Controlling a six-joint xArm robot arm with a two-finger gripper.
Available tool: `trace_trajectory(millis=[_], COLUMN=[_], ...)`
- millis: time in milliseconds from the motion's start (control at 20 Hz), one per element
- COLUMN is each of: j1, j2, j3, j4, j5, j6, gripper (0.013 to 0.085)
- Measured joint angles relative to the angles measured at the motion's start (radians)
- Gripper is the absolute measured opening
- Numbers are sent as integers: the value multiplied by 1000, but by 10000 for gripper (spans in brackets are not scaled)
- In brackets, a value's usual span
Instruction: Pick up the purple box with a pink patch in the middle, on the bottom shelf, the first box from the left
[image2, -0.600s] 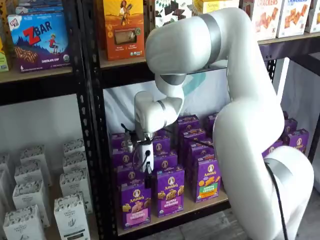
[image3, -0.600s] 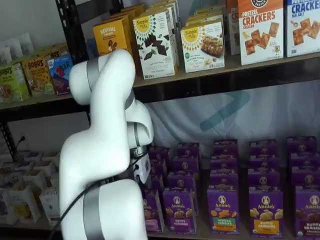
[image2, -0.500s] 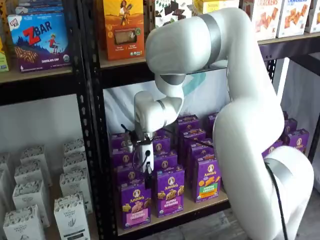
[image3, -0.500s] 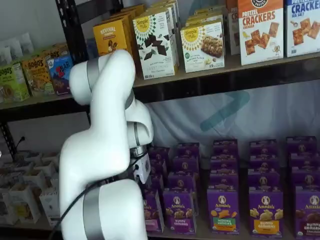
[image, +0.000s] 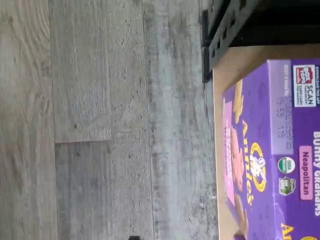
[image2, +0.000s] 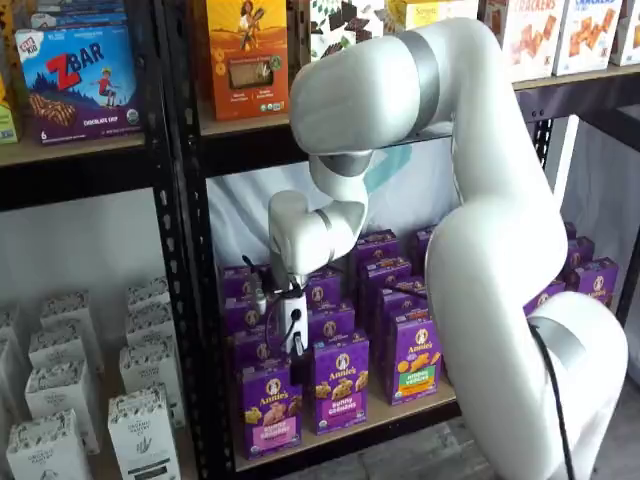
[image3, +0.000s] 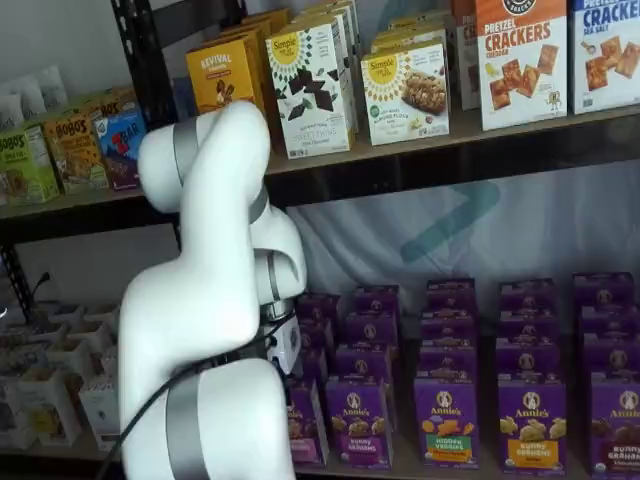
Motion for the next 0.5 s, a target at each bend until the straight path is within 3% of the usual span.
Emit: trace_trajectory(millis=[500], j1=[12], j2=[63], j3=[-51], j4=[81], j5=[-37], j6=[-62], gripper=[850])
